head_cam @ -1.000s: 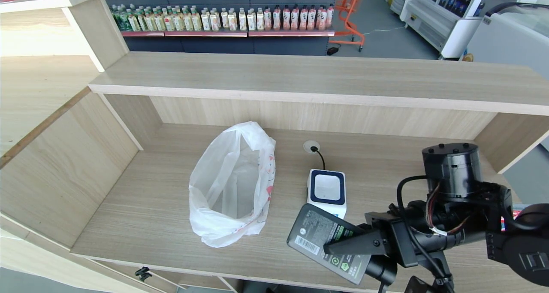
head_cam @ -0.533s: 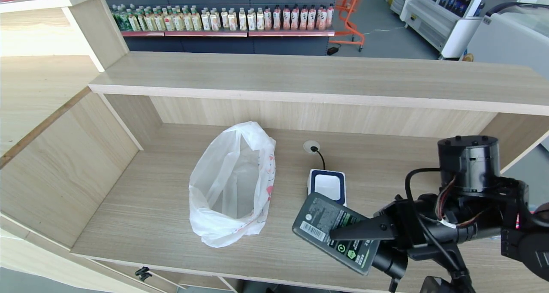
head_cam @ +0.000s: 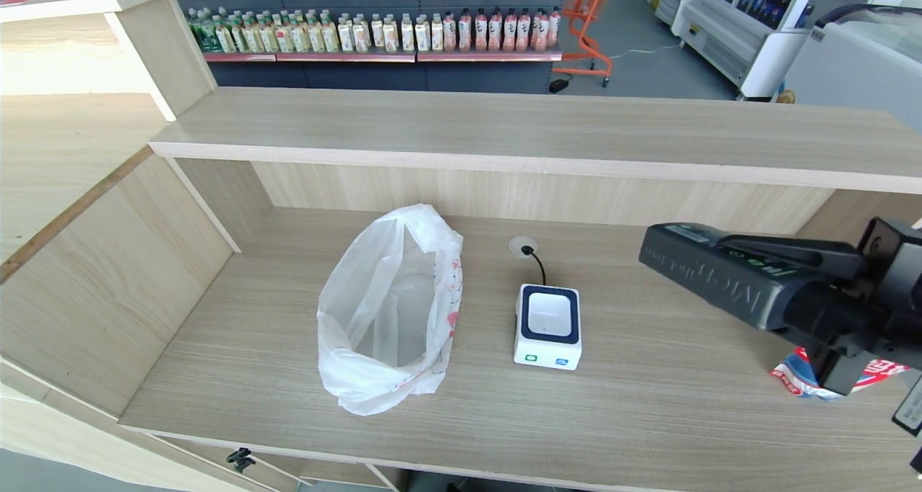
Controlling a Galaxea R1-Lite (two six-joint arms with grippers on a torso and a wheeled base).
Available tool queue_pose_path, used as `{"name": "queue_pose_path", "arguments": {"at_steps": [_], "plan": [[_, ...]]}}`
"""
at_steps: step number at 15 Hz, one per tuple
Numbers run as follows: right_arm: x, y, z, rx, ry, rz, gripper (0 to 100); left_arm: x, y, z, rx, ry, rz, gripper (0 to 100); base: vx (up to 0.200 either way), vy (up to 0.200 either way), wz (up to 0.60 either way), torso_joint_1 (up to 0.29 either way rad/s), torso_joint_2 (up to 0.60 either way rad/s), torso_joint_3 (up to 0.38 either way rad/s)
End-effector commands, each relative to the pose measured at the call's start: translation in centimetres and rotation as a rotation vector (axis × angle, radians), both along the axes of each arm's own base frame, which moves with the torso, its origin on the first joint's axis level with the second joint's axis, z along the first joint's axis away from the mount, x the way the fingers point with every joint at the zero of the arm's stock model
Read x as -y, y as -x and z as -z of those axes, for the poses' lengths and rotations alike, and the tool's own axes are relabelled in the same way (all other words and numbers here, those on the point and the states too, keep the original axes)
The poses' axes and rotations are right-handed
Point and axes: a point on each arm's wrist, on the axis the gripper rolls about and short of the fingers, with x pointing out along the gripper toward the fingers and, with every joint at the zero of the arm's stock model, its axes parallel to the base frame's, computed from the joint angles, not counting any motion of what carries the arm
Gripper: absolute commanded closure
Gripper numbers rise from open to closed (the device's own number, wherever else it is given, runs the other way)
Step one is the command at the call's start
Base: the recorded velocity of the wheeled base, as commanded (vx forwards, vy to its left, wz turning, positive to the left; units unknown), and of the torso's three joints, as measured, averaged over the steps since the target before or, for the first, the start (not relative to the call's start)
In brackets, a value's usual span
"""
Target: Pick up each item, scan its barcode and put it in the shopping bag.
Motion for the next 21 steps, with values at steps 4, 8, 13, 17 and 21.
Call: {"name": "queue_pose_path", "arguments": {"at_steps": [4, 8, 13, 17, 21], "plan": [[2.9, 0.9, -0.8, -0.623, -0.719, 0.454, 100, 0.0, 0.0, 0.0, -0.001, 0.000, 0.000, 0, 0.000, 0.000, 0.00, 0.000, 0.00, 0.000], [1.2, -2.8, 0.9, -1.355, -1.279, 0.623, 100, 0.0, 0.0, 0.0, 0.000, 0.000, 0.000, 0, 0.000, 0.000, 0.00, 0.000, 0.00, 0.000], [-1.5, -9.6, 6.4, -1.578, -1.273, 0.803, 100, 0.0, 0.0, 0.0, -0.001, 0.000, 0.000, 0, 0.000, 0.000, 0.00, 0.000, 0.00, 0.000], [-4.1, -12.6, 8.6, -1.619, -1.215, 0.780, 100, 0.0, 0.0, 0.0, -0.001, 0.000, 0.000, 0, 0.000, 0.000, 0.00, 0.000, 0.00, 0.000], [-7.0, -14.0, 8.9, -1.678, -1.191, 0.731, 100, 0.0, 0.0, 0.0, 0.000, 0.000, 0.000, 0, 0.000, 0.000, 0.00, 0.000, 0.00, 0.000]]}}
